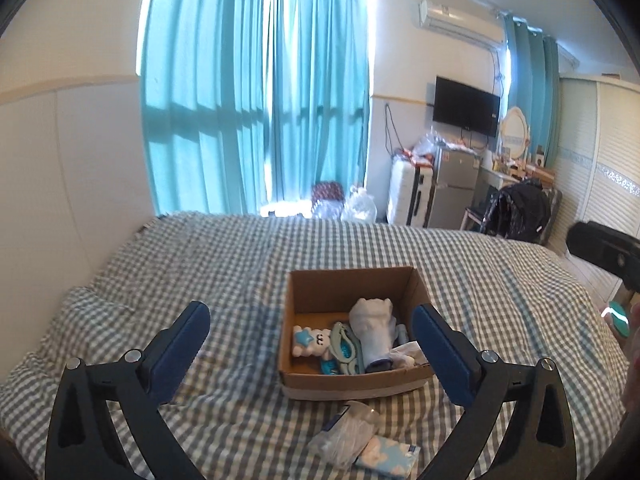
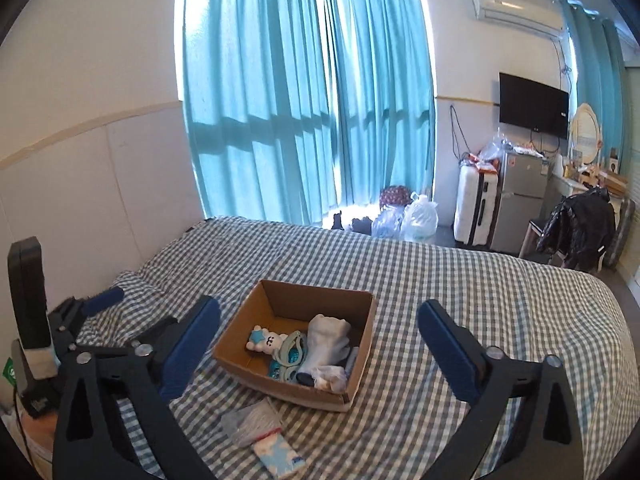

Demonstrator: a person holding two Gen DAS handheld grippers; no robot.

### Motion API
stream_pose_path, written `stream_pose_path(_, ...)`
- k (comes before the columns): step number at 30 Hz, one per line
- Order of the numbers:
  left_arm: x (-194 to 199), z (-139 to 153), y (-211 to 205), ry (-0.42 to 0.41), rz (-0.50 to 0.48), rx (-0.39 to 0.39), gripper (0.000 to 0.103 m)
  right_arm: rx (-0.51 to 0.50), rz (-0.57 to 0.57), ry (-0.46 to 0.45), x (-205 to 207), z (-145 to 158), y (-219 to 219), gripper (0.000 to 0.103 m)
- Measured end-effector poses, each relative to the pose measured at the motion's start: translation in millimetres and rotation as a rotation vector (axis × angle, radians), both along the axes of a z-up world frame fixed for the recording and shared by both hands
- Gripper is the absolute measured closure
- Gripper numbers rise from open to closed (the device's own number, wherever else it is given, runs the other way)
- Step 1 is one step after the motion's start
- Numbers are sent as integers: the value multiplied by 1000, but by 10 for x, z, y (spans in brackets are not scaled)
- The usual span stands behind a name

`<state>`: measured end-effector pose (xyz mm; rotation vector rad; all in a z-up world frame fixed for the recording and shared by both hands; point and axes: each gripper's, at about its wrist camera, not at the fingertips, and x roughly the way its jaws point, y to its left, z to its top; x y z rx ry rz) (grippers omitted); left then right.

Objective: Organize objects
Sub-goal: 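Carry hanger and tube into the box and open both tools, then move both tools back toward the swab tub and tissue pack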

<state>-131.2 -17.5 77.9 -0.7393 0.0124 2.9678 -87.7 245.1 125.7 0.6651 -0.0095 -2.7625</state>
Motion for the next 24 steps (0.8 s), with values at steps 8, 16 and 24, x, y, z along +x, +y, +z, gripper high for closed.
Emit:
stream_pose_path(8,420,-50,-113,8,-2,-23,0,55,18,5,394,-163,-8,0)
stream_pose_path(16,580,-663,-64,-73,1,-82,0,57,63,-96,397,-895,-186,0)
stream_pose_path(24,385,-1597,-75,-212,-17,-106,0,140,149,-255,52,-1903,-457,0)
